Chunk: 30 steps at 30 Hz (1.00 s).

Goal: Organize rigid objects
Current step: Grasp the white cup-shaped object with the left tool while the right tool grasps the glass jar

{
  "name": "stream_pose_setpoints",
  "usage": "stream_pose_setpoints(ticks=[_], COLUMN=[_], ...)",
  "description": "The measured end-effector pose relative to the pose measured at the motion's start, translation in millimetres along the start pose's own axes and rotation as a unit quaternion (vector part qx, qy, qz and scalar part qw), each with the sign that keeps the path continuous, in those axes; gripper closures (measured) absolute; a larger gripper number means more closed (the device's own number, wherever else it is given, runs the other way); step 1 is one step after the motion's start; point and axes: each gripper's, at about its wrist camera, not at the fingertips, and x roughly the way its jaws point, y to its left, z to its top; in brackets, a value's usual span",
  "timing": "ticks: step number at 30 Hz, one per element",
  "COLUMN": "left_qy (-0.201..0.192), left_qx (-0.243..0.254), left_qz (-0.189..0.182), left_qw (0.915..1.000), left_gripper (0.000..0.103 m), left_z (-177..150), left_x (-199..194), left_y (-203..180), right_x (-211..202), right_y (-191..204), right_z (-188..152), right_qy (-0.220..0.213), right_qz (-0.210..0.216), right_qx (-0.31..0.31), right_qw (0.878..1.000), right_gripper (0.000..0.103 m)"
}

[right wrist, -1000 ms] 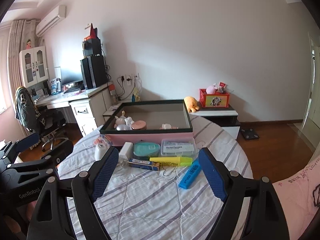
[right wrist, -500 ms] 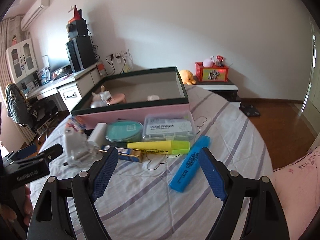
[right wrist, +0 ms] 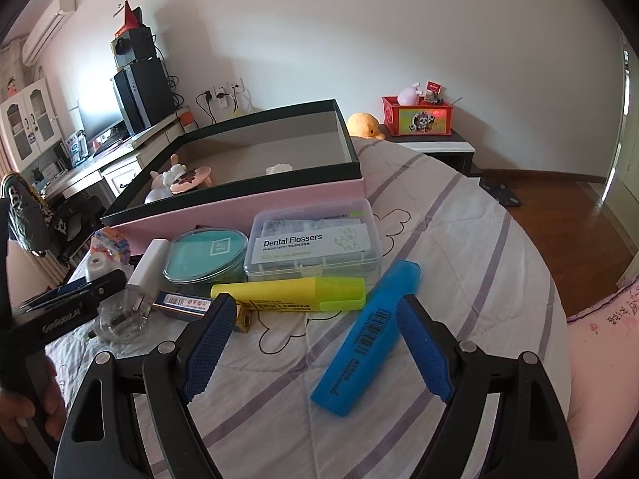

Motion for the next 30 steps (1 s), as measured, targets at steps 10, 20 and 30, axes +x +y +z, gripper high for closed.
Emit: stream_pose_setpoints(ticks=[10, 20, 30], left_qy=[-0.019, -0.002, 0.002], left_qx=[-0.02, -0.023, -0.039], left_qz=[-0.032, -0.044, -0.043], left_qw=[0.9991, 0.9987, 0.9983], left_gripper=[0.069, 0.074, 0.049], left_z=[-22.4, -50.6, -54.3], left_x=[-49.0, -66.5, -62.0], left_y=[31.3, 57.8, 72.9], right_x=[-6.6, 14.9, 52.4], right_y=[54.2, 123.3, 147.4], right_z=[-4.5, -18.7, -19.6], right_qy=[0.006, 0.049, 0.101], right_qz=[0.044, 0.082, 0.107], right_qx=[-0.045, -0.092, -0.097], right_qw=[0.998, 0.991, 0.984], right_gripper=[0.019, 0.019, 0.022])
